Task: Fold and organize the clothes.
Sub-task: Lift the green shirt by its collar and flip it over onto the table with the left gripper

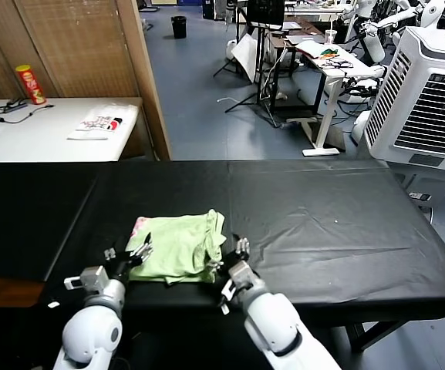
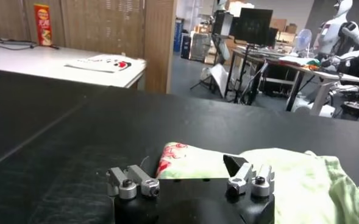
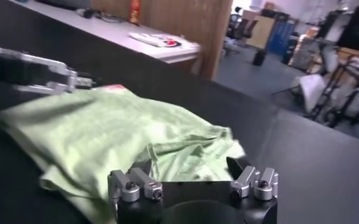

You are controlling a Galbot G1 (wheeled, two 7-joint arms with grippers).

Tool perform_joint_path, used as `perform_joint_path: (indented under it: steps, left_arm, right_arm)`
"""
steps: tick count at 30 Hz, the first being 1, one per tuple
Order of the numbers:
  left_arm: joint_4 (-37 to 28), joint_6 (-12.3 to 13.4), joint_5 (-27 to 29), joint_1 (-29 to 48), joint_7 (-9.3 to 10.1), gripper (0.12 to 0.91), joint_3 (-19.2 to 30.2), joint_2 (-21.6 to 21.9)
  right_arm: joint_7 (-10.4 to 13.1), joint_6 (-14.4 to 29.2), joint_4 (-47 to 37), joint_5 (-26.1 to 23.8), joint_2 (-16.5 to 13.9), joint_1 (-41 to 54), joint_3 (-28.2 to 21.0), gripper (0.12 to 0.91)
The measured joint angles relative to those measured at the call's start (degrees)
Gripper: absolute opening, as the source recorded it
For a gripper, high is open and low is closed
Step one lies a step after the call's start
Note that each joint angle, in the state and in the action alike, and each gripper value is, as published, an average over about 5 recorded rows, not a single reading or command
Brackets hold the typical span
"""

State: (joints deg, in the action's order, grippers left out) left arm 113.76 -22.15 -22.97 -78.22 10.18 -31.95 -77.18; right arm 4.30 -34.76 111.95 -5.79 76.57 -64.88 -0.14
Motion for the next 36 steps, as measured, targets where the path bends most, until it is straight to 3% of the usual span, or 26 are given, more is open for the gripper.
perform_joint_path:
  steps: [5,10,16,24,29,36]
  left_arm:
    - [-0.7,0.4,0.0,-0.1,-0.06,0.798,-0.3,0.0]
    - [-0.6,0.5,0.1,-0.1,-0.08,0.798,-0.3,-0.2]
    - [-0.4,0.5,0.5,-0.5,-0.08,0.798,-0.4,-0.2]
    - [-0.4,0.8,0.6,-0.9,-0.19,0.798,-1.1,-0.8]
    - [-1.6,1.2,0.0,-0.5,-0.69,0.798,-1.4,-1.0]
    - [-3.8,2.1,-5.2,0.5,-1.51,0.798,-2.4,-1.7]
  right_arm:
    - [0.1,1.0,3.3,0.9,-0.8,-3.4,2.2,0.798]
    - [-3.4,5.3,4.3,5.4,-0.4,-4.2,2.3,0.798]
    - [-5.8,4.8,1.7,7.1,1.4,-1.1,0.1,0.798]
    - [-0.7,1.7,-3.3,1.4,3.6,1.2,-0.7,0.798]
    - [1.4,5.3,-0.5,-0.7,2.9,-2.2,0.9,0.798]
    - [1.5,9.9,2.8,2.6,2.3,-6.2,2.9,0.798]
